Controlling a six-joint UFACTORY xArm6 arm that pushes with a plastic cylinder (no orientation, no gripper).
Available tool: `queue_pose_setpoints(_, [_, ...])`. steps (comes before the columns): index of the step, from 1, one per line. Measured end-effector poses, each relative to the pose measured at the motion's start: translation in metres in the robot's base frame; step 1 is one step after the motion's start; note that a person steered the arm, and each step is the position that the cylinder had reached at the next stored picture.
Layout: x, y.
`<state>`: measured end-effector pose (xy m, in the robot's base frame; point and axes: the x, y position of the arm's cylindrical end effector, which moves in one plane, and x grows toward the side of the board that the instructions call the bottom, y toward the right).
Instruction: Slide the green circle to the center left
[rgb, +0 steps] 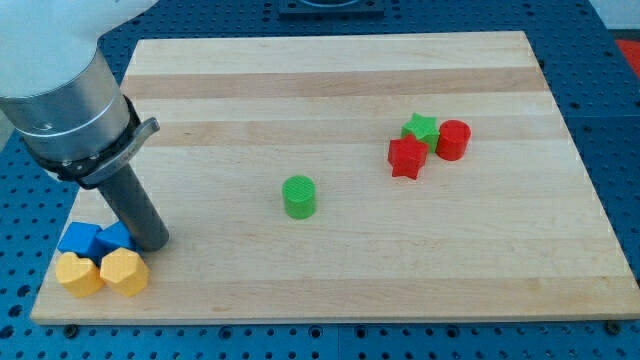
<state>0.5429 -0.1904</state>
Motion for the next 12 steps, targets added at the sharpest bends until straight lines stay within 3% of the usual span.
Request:
queue_pose_setpoints(3, [-0.006,0.226])
queue_pose_setpoints(5, [-0.050,0.221])
queue_pose_setpoints(8, [-0.056,0.106])
queue_pose_setpoints(9, [-0.056,0.094])
queue_pose_setpoints(11, [-0.047,0.161])
queue_pose_setpoints(12, [-0.031,0.167])
